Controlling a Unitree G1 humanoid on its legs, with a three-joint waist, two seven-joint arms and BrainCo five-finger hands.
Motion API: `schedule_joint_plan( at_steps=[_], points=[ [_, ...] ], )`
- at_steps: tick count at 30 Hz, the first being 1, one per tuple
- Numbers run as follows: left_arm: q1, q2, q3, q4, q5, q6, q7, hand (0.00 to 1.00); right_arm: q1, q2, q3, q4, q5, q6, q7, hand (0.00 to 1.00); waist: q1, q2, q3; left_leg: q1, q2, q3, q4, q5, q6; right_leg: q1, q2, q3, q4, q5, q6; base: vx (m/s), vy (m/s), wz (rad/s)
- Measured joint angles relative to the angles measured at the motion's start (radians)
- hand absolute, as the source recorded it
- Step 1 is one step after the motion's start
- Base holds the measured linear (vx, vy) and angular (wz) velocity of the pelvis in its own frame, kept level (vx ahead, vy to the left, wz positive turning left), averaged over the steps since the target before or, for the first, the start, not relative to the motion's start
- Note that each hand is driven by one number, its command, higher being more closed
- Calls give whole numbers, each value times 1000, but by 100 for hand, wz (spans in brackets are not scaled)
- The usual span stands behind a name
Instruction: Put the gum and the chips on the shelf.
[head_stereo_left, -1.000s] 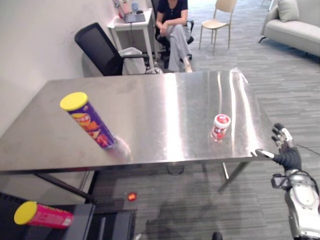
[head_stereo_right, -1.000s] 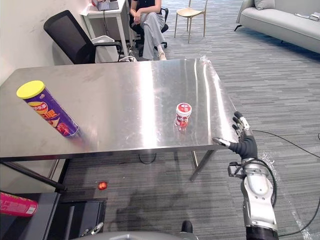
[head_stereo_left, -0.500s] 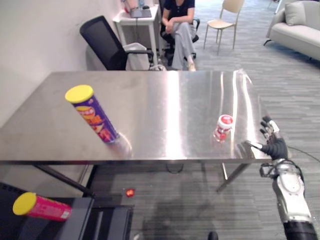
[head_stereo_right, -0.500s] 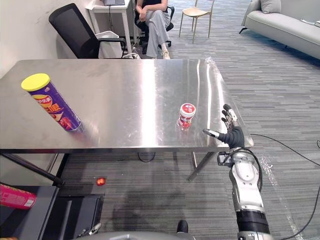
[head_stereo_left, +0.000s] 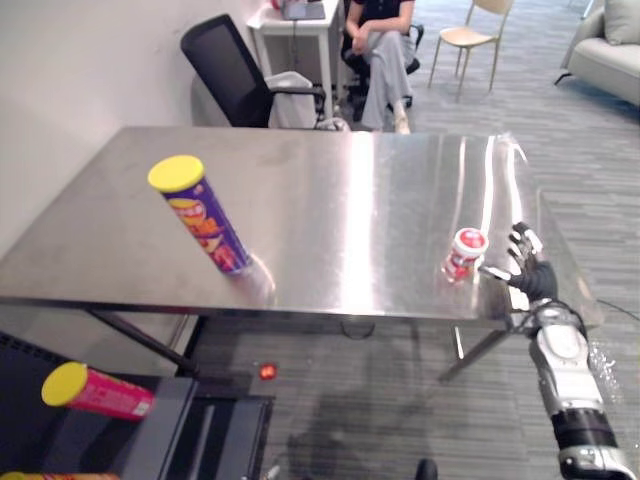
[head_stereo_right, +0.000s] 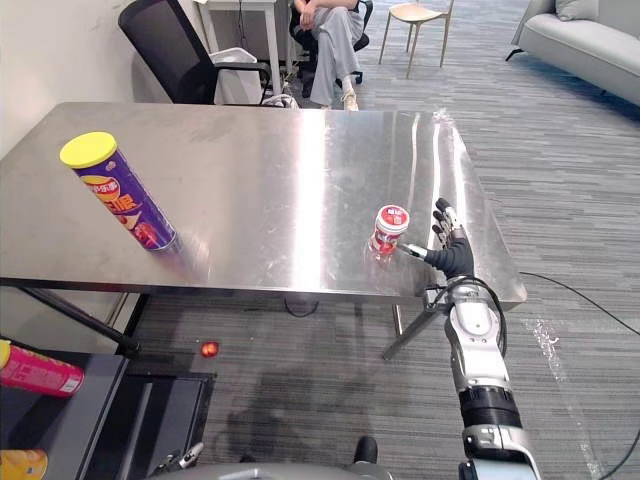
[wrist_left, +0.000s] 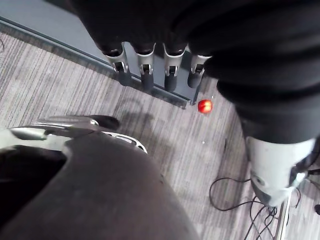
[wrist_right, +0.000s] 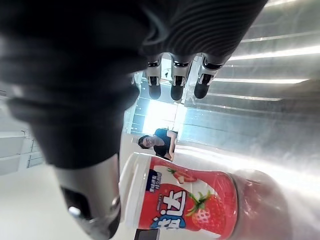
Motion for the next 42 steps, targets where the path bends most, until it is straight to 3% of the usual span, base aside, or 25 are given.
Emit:
schedule_joint_plan(
  at_steps=[20,21,42],
  points=[
    [-18,0,0,-9,2,11,2,0,-99,21,81,35,18,10,-9,0,24,-15,38,1,-16,-5,-15,3,4,2,-13,-3,-10,4,0,0,2,0],
    [-18,1,0,-9,2,11,2,0,-99,23,83,35,18,10,-9,100,24,-19,41,1,-16,-4,-15,3,4,2,-13,-2,-10,4,0,0,0,0],
    [-17,-1,13,-28,34,19,11,0,-96,88,111,23,17,19,-10,100,26,-23,44,7,-16,-9,-15,3,4,11,-14,-6,-10,4,0,0,0,1]
  ],
)
